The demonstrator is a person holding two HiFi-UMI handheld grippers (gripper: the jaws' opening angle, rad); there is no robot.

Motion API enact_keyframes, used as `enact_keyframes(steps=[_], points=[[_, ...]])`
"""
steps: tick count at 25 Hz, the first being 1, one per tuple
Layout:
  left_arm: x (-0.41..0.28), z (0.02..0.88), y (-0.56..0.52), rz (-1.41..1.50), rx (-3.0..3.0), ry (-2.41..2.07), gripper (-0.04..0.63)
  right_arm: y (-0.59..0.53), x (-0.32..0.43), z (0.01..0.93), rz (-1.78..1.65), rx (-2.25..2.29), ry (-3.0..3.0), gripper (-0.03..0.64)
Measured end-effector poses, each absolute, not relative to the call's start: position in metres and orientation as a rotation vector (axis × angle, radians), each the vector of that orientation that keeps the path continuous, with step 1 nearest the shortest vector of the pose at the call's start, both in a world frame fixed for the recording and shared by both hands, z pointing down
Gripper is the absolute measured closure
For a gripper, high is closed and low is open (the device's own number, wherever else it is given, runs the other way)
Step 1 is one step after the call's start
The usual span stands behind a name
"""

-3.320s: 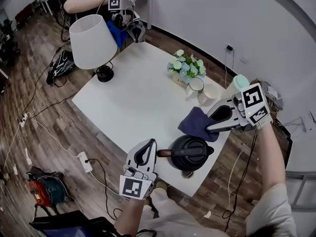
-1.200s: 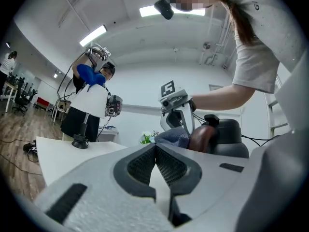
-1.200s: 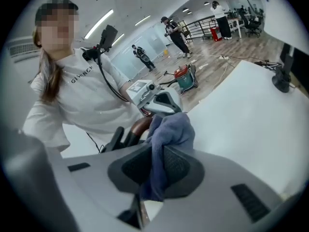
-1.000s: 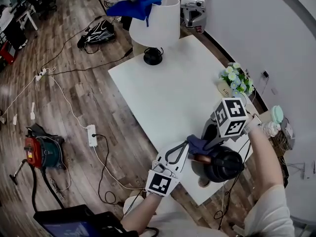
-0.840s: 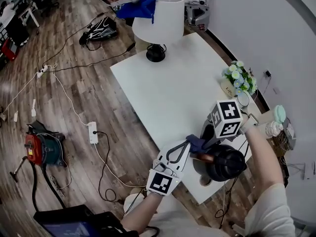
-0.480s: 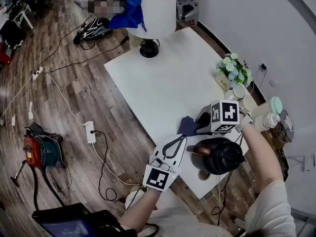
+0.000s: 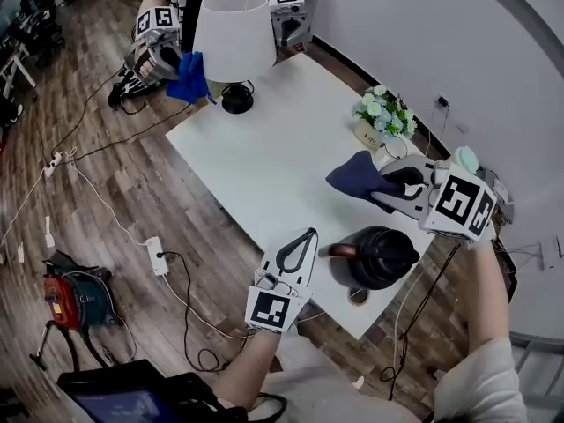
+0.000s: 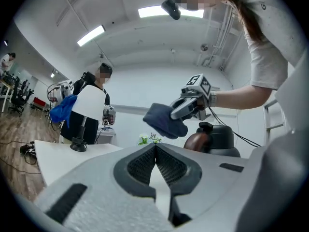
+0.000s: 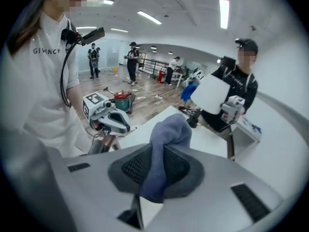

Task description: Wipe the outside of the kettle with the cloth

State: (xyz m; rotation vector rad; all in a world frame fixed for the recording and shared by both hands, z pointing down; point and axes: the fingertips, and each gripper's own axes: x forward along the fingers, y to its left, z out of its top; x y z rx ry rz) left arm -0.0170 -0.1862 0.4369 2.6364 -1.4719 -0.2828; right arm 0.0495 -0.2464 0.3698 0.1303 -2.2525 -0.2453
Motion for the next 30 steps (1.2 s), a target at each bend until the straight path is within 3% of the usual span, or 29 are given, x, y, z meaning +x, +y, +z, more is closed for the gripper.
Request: enact_keyframes(steps=[3, 10, 18, 30], points=[[-0.020, 0.425, -0.180, -0.284, 2.650, -1.449, 0.589, -0.220, 0.065, 0.323, -0.284, 0.323, -2.312, 0.561], [-0.010, 0.419, -0.168, -0.247, 2.759, -1.367, 0.588, -0.146, 0.099, 0.269, 0.007, 0.881, -2.676, 0.561], [-0.001, 0.419, -0.160, -0.255, 2.755, -1.310, 0.589, -0.089, 0.081, 0.360, 0.271, 1.294, -2.625, 0.561], [-0.004, 0.443, -0.153, -0.198, 2.730, -1.289, 0.588, -0.088, 0.055, 0.456, 0.021, 1.237, -2.322, 0.561]])
